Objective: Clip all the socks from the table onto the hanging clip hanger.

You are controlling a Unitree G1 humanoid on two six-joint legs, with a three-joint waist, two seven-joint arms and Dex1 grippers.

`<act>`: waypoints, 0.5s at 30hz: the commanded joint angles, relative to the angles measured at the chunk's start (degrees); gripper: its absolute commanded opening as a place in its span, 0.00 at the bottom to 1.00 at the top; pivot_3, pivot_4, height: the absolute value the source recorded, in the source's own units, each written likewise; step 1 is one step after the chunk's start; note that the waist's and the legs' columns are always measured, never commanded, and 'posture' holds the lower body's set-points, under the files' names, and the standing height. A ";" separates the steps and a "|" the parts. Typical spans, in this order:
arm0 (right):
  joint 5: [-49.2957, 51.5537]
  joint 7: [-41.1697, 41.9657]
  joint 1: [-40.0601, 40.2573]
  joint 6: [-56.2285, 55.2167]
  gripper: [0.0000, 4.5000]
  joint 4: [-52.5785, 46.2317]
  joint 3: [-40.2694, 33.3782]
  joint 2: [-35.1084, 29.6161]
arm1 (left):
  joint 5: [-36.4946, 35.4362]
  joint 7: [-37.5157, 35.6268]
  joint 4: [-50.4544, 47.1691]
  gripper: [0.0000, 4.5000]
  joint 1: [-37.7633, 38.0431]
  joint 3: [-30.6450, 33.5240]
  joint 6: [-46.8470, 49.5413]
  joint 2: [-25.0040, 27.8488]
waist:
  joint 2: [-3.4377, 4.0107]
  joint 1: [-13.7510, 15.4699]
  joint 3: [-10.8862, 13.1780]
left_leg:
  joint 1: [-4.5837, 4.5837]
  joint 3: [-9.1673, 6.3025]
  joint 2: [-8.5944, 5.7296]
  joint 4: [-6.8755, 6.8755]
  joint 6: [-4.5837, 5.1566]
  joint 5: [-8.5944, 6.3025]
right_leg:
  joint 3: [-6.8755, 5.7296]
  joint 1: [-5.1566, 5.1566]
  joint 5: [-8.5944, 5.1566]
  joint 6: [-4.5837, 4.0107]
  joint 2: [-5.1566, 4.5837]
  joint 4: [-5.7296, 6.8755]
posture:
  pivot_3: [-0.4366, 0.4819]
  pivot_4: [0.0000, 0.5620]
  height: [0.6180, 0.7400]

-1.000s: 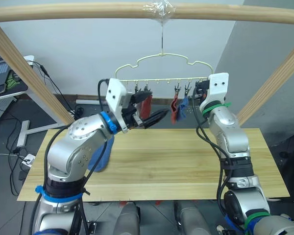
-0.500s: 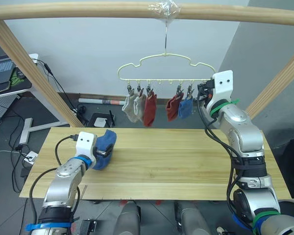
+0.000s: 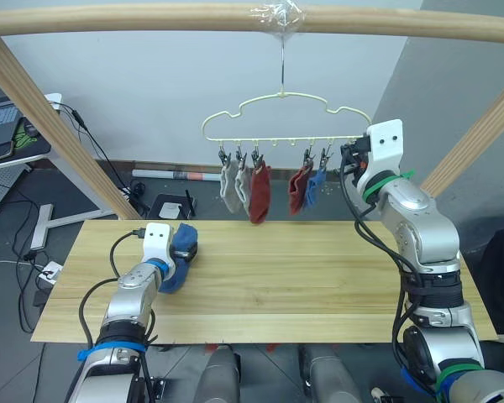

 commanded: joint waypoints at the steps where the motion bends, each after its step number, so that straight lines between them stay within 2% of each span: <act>1: 0.33 0.00 0.19 0.78 0.00 -2.61 -1.51 -1.09 | 0.12 -1.11 3.94 0.96 -0.96 1.01 0.10 0.29 | 0.00 0.05 0.00 | 0.00 0.00 0.00 0.00 0.00 0.00 | 0.00 0.00 0.00 0.00 0.00 0.01 | 0.51 0.40 1.00; 4: 0.51 -0.09 0.32 1.45 0.00 -3.07 -1.66 -1.26 | -0.63 -2.58 4.26 0.81 -0.84 1.28 1.35 -0.08 | 0.00 -0.02 0.00 | 0.04 0.00 0.00 0.02 0.00 0.00 | 0.00 0.05 -0.02 0.05 0.00 0.03 | 0.51 0.40 1.00; 15: 3.01 -0.45 -2.71 4.77 0.00 -1.19 -4.26 -1.07 | 0.50 -4.35 0.74 0.06 1.12 0.34 -0.48 -2.82 | 0.00 0.04 0.00 | 0.16 -0.02 -0.01 0.02 0.00 0.00 | 0.00 0.22 -0.10 0.20 -0.01 0.00 | 0.50 0.41 1.00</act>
